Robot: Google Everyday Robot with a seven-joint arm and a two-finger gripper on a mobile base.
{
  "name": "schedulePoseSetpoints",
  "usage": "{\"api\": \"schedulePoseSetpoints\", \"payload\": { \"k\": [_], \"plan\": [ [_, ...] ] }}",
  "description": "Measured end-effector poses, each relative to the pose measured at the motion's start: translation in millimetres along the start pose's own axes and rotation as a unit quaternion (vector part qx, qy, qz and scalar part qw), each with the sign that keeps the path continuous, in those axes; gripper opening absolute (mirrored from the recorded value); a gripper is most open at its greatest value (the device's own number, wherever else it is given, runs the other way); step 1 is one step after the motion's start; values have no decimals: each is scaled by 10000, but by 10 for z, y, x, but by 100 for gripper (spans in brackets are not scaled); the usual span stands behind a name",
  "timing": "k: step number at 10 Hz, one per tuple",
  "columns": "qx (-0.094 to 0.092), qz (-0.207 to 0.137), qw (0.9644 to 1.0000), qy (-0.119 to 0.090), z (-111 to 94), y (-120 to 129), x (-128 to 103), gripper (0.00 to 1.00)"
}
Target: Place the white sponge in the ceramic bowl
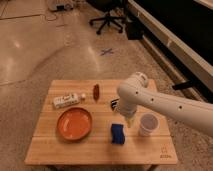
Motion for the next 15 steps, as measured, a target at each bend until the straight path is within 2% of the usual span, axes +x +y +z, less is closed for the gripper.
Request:
{"api": "schedulePoseSetpoints", "payload": {
  "k": [2,4,5,8,12,15],
  "plan": [
    [-11,-429,9990,-77,180,-5,-13,65],
    [-44,-869,9961,-155,351,-10,-40,65],
    [-83,-1164,9930,-191,454,-9,-47,65],
    [-151,-1688,9853,-223,626,4,-13,65],
    [-233,-2128,9767,-174,785,-50,61,65],
    [-267,-2200,9748,-247,908,-77,38,65]
  ]
}}
